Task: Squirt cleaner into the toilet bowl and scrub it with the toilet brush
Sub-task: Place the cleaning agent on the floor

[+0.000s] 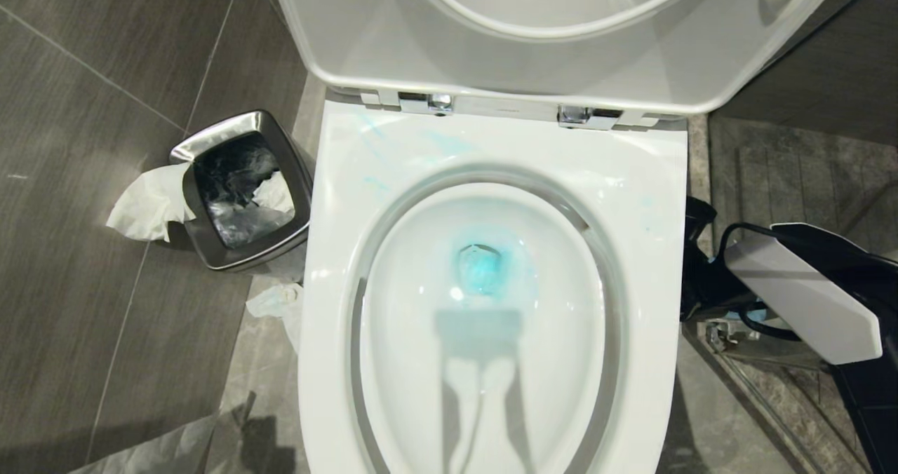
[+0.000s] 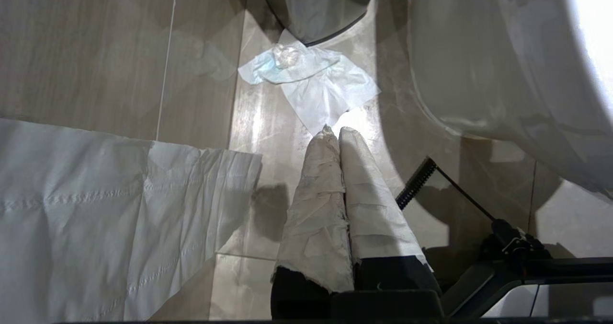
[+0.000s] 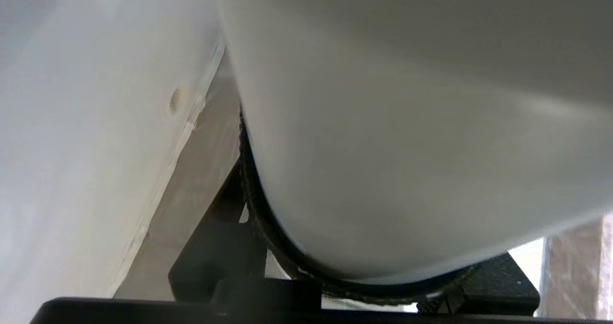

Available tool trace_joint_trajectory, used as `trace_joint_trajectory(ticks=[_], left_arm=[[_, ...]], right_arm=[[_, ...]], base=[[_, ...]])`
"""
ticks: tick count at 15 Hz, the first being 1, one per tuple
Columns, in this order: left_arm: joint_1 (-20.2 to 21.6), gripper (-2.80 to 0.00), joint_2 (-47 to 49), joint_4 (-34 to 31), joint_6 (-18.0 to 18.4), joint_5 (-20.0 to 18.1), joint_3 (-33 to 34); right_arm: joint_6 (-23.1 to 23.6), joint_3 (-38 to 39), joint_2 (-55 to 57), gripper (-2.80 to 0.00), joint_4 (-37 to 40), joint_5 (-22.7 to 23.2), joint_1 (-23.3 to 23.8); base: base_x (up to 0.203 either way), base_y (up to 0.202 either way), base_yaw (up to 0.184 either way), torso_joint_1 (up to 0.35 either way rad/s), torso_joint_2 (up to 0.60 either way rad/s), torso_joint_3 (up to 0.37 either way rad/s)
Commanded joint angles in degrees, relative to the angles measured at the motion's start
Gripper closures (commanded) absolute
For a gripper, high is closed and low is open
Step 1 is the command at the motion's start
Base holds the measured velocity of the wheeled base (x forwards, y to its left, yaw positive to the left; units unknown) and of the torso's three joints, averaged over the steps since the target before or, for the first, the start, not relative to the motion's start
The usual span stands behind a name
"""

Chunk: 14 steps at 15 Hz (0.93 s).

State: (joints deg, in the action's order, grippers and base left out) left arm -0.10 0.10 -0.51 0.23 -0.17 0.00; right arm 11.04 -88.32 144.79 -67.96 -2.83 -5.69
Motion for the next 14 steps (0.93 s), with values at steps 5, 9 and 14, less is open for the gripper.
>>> trace_joint_trajectory(ticks=[5,9,14], left_arm=[[0.0,0.0,0.1,0.1,-0.1,0.0,0.1],[-0.1,0.0,0.1,0.1,-0.1,0.0,0.1],[0.0,0.0,0.1,0.1,-0.1,0.0,0.1]], right_arm=[[0.0,-2.8,0.8,0.0,-0.2,0.0,-0.1],[0.0,-2.2,-0.2,0.0,0.2,0.0,-0.1],[0.1,-2.9,-0.4,0.0,2.2,-1.2,-0.2]], base=[[0.0,0.0,0.0,0.001,0.0,-0.009],[0.0,0.0,0.0,0.0,0.0,0.0],[0.0,0.0,0.0,0.0,0.0,0.0]])
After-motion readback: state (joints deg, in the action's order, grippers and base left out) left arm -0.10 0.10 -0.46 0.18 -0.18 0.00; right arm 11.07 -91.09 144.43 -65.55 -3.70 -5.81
